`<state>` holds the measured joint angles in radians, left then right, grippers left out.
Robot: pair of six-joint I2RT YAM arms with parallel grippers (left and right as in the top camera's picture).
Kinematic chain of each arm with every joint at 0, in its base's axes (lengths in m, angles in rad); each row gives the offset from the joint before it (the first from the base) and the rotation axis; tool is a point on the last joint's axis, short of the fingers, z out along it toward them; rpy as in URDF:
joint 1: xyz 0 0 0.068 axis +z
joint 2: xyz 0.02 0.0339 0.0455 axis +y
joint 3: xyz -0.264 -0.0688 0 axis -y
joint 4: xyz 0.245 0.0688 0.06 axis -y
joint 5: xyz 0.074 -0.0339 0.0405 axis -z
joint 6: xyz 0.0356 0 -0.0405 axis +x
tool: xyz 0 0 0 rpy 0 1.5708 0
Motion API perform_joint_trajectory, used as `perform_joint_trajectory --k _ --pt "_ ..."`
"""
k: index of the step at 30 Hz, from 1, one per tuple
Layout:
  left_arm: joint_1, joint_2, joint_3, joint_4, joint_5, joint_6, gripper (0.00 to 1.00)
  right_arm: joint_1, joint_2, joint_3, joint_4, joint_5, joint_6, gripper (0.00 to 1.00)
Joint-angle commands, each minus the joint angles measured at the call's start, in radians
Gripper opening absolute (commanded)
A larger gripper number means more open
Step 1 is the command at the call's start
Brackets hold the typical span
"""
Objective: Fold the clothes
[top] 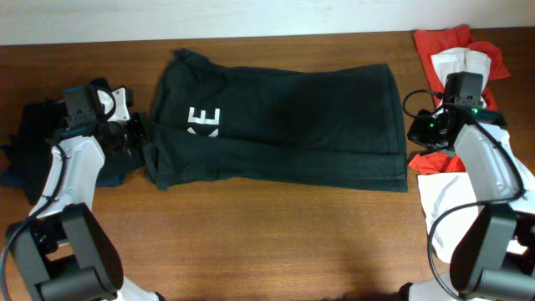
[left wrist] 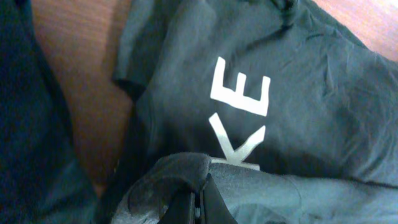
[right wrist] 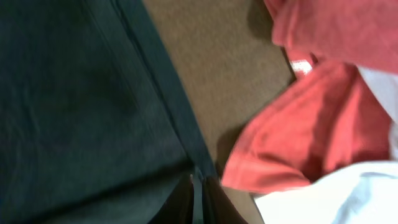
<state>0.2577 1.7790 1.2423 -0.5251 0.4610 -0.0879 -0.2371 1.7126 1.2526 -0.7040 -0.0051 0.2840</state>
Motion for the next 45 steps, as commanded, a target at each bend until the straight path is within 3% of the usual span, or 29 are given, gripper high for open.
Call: perform_joint_trajectory --k 1,5,8,13,19,23,26,31,35,40,42,45 --pt "-0.027 0.039 0.001 0.024 0.014 -0.006 0.00 -0.005 0.026 -0.005 0.024 -0.021 0.004 0.11" --pt "-0.039 0.057 0.001 0.032 0.003 -0.006 0.01 -0.005 0.042 -0.005 -0.034 -0.021 0.000 0.22" --pt "-0.039 0.057 0.001 0.040 -0.039 -0.005 0.34 -0.005 0.057 -0.007 -0.111 -0.021 0.000 0.25" --pt "-0.039 0.051 0.050 0.044 -0.039 0.056 0.56 -0.005 0.090 -0.009 -0.183 -0.021 0.001 0.29" --pt "-0.055 0.024 0.142 -0.148 -0.031 0.092 0.58 -0.005 0.095 -0.009 -0.225 -0.021 0.000 0.31" --pt "-0.116 0.026 0.137 -0.275 -0.032 0.147 0.53 -0.005 0.095 -0.009 -0.229 -0.021 0.000 0.32" --pt "-0.194 0.034 0.117 -0.349 -0.151 0.175 0.53 -0.005 0.095 -0.009 -0.235 -0.021 0.000 0.32" --pt "-0.349 0.066 0.035 -0.336 -0.264 0.175 0.53 -0.005 0.095 -0.009 -0.245 -0.021 0.000 0.33" --pt "-0.423 0.113 0.014 -0.328 -0.438 0.164 0.53 -0.006 0.095 -0.009 -0.247 -0.021 0.000 0.32" --pt "-0.464 0.188 0.014 -0.321 -0.451 0.160 0.53 -0.005 0.095 -0.009 -0.247 -0.021 0.000 0.33" --pt "-0.470 0.206 0.014 -0.321 -0.451 0.160 0.38 -0.005 0.095 -0.009 -0.247 -0.021 0.000 0.33" --pt "-0.471 0.207 0.020 -0.324 -0.451 0.160 0.00 -0.005 0.095 -0.009 -0.247 -0.020 0.000 0.33"
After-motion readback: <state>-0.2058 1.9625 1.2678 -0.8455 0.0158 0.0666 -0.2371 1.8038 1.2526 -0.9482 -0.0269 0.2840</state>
